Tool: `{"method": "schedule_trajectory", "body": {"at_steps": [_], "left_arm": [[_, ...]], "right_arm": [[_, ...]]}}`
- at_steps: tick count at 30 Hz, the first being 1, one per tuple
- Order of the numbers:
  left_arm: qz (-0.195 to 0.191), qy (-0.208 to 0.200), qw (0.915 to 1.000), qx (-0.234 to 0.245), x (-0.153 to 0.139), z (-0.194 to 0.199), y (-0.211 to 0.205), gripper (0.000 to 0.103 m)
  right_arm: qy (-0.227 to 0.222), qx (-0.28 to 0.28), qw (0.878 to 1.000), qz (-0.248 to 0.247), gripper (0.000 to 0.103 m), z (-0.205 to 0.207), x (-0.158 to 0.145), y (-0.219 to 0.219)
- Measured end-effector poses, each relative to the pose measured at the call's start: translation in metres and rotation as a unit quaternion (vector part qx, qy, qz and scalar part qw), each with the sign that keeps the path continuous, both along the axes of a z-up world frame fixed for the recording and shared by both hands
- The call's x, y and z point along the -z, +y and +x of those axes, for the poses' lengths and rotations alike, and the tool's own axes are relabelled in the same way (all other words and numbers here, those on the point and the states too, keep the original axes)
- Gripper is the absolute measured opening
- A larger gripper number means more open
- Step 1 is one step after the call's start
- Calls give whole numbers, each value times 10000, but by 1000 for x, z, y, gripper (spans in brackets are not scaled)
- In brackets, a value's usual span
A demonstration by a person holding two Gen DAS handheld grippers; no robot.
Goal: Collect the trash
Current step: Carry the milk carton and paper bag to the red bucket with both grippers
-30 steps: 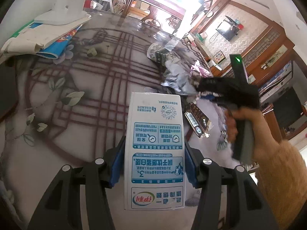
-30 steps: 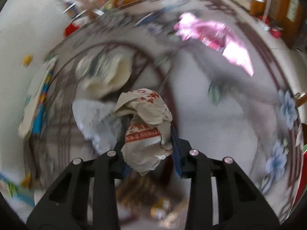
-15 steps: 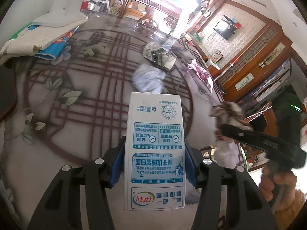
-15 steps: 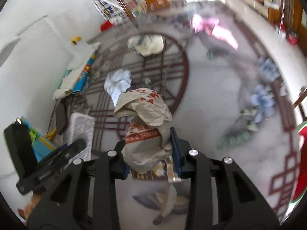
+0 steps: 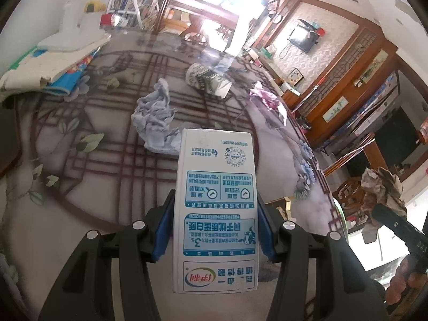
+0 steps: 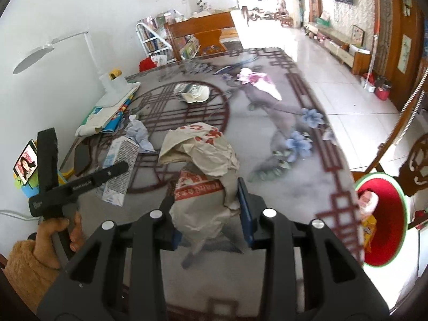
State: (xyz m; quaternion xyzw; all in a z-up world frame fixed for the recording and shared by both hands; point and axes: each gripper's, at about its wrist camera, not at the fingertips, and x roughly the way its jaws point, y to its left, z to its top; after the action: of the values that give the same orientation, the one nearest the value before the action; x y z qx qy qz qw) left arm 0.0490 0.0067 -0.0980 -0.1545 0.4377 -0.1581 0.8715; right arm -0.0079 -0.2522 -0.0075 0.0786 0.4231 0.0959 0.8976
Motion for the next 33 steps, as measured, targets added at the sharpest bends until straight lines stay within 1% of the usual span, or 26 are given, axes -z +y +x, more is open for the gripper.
{"method": "schedule_trajectory", "body": {"at_steps": [5,11,16,21,25,30,33], "left_arm": [[63,-226,9995,198,-17,-13,-26,51],[-276,-316,9982,436,-30,-29,-63,51],[-263,-426,9957,777,-45,-37,-101,51],[-268,-505,9934,996,-57,-37,-132,51],[-274,-547,9911,1183,-61,-37,-156,51],[-226,-533,9866,1523,-61,-36,-197,51],[-89,-510,9832,1753,-57,-33,-226,51]], "right_arm": [[-93,157,9998,23,34,-13,-3,-20],[-202,327,9992,142,34,-21,-9,-42],[-251,501,9981,267,34,-30,-11,-66],[-271,798,9954,452,34,-40,-9,-96],[-281,1021,9930,522,34,-48,-7,-119],[-278,1418,9877,601,34,-57,2,-155],[-227,1744,9821,683,34,-64,13,-180]]}}
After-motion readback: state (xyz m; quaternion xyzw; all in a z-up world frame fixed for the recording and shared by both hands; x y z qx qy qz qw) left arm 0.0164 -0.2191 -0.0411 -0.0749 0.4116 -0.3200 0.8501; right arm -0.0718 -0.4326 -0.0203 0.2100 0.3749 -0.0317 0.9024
